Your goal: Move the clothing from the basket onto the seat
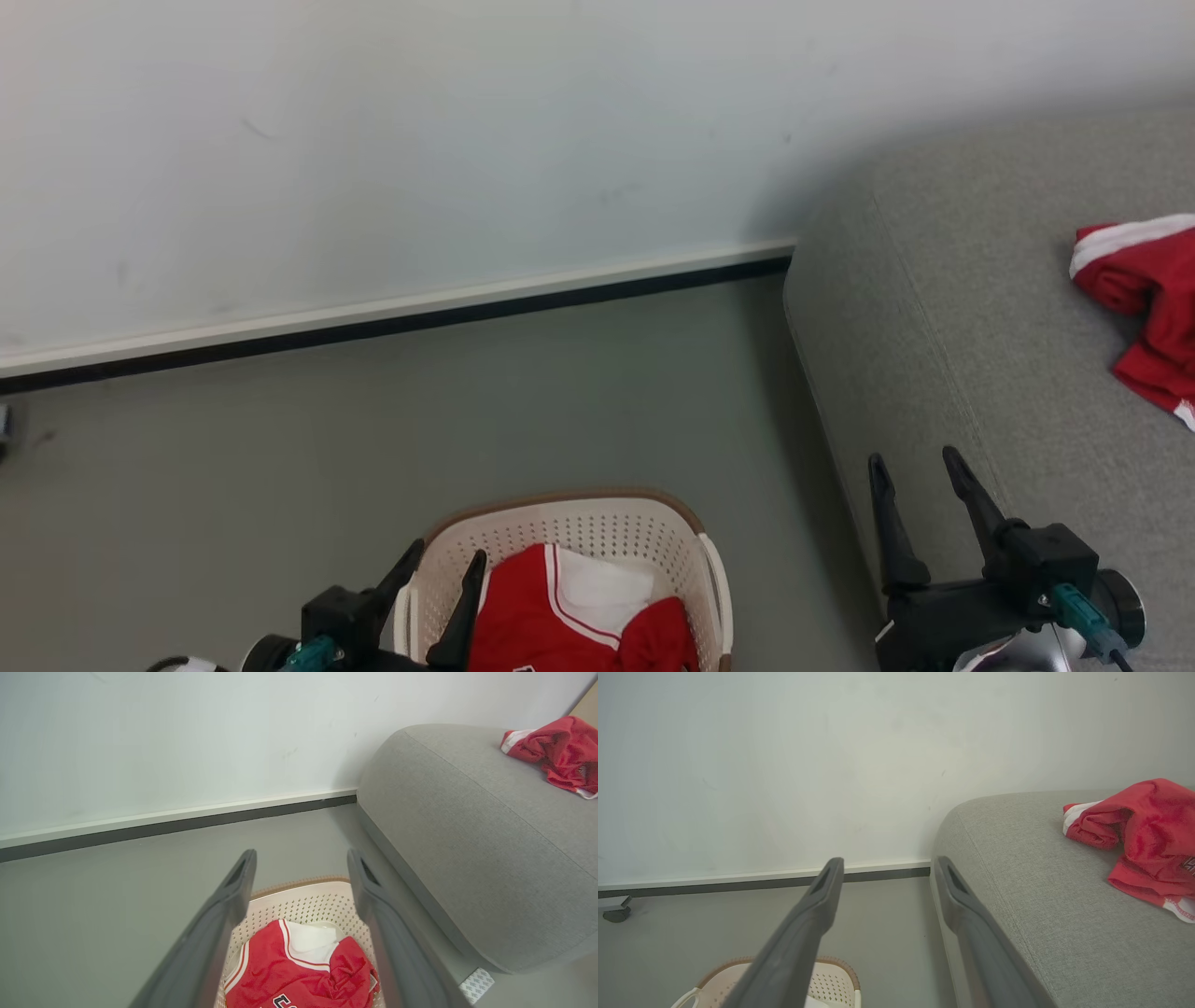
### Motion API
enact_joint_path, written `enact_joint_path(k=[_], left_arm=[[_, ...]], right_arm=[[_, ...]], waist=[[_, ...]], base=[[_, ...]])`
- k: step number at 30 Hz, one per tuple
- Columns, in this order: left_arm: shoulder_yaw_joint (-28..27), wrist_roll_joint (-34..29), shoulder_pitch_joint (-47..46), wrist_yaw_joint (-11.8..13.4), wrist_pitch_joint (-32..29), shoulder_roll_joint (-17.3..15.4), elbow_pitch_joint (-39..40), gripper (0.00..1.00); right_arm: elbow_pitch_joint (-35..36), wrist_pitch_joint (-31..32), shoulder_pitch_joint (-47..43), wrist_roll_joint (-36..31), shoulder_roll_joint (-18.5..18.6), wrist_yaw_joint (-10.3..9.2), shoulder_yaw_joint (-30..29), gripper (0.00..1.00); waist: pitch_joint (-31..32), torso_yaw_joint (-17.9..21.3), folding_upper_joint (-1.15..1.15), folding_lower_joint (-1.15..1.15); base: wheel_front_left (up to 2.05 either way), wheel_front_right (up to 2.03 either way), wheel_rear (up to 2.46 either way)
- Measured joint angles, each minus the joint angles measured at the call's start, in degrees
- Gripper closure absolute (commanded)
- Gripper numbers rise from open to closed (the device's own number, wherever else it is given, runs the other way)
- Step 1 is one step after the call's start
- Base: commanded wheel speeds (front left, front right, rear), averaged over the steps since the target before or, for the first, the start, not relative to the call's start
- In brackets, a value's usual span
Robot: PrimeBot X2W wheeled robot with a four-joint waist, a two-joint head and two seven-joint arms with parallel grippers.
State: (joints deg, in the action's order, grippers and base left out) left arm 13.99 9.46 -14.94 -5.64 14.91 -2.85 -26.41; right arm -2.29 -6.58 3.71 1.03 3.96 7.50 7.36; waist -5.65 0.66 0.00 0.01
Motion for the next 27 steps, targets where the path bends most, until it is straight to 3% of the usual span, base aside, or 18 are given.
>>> enact_joint_path(k=[11, 22, 27], left_arm=[[2.88, -0.69, -15.13, -0.9, -6.79, -1.63, -15.91, 0.0], [4.61, -3.04, -26.91, 0.21, -12.44, -3.41, -25.73, 0.0], [6.88, -5.87, -31.22, 2.85, -16.14, -4.45, -31.08, 0.0]], right_arm=[[1.03, -3.35, 3.31, 1.0, -0.88, 0.0, -0.42, 0.0], [0.9, -7.13, 6.16, 4.72, -0.88, 0.0, -0.77, 0.0], [0.86, -8.16, 7.77, 6.8, -0.89, 0.0, 1.14, 0.0]], waist=[[-11.5, 7.12, 0.01, 0.01], [-23.48, 12.87, 0.01, 0.01], [-30.97, 16.89, 0.02, 0.01]], base=[[0.0, 0.0, 0.0], [0.0, 0.0, 0.0], [0.0, 0.0, 0.0]])
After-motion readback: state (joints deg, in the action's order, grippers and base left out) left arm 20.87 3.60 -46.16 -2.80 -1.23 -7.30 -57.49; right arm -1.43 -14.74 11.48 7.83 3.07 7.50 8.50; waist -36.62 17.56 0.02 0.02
